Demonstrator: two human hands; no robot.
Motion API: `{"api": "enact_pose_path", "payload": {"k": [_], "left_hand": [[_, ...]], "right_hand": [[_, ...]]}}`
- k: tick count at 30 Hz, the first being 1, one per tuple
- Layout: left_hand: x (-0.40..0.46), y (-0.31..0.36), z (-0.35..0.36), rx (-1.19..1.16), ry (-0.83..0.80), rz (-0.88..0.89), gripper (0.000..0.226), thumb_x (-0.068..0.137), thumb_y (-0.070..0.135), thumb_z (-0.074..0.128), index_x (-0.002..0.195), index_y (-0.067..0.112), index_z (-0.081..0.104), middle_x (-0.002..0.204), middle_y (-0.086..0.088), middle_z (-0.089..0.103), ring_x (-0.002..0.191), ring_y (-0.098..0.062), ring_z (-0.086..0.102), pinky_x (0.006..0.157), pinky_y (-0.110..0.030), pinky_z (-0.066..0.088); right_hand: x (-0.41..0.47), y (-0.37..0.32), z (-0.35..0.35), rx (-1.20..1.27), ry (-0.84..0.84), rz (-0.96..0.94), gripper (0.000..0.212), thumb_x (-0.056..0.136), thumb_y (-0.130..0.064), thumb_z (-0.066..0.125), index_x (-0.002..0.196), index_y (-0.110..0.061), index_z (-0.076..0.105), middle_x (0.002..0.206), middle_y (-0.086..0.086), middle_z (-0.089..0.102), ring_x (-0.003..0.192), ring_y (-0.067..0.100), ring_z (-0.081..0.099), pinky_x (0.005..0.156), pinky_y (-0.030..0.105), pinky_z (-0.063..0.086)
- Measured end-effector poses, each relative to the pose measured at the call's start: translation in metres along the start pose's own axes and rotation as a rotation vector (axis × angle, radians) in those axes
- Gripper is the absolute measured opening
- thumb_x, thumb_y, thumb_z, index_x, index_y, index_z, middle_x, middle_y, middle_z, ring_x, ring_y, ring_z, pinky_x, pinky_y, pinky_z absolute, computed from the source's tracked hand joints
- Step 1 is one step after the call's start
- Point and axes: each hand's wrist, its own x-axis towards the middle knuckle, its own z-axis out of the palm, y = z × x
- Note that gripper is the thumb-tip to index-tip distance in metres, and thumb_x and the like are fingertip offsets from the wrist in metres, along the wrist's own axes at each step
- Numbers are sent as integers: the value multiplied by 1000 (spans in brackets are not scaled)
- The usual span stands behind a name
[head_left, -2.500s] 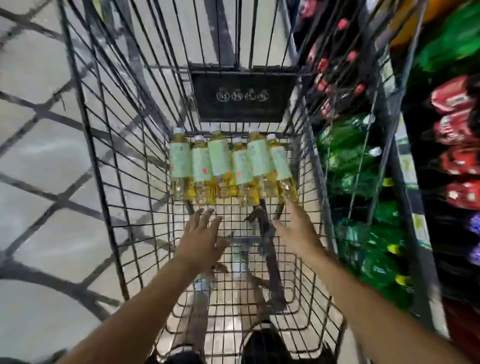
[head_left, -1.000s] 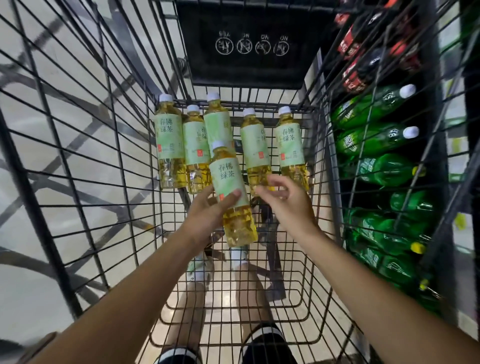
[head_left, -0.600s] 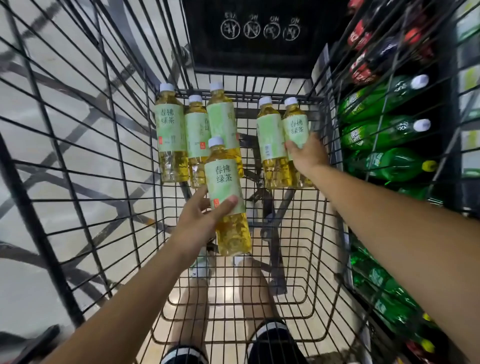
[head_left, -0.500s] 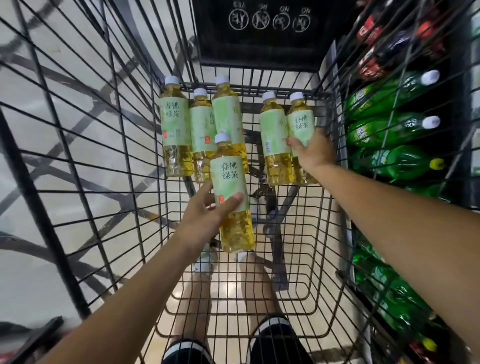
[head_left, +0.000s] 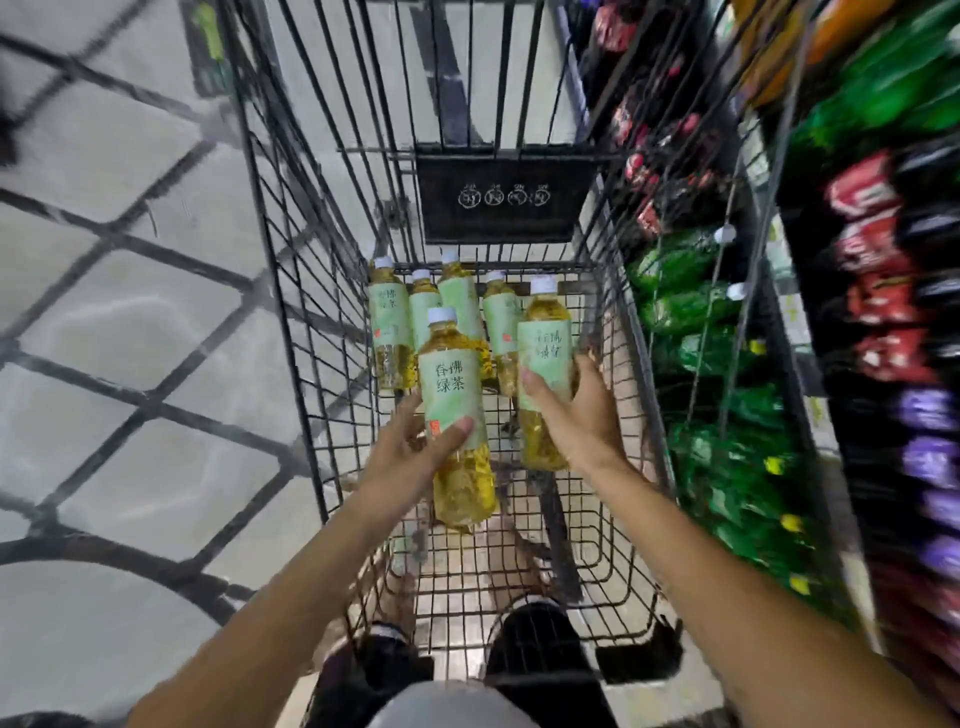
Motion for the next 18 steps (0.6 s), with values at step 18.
{"api": "enact_pose_path", "payload": {"k": [18], "left_hand": [[-239, 35, -40, 282, -463, 375, 69, 76, 36, 85, 137, 41, 54, 130, 3, 70, 123, -22, 65, 100, -49, 54]], "right_hand": [[-362, 2, -51, 235, 399, -145, 61, 82, -52, 78, 135, -38, 51, 116, -20, 69, 104, -3, 66, 94, 42, 56]]}}
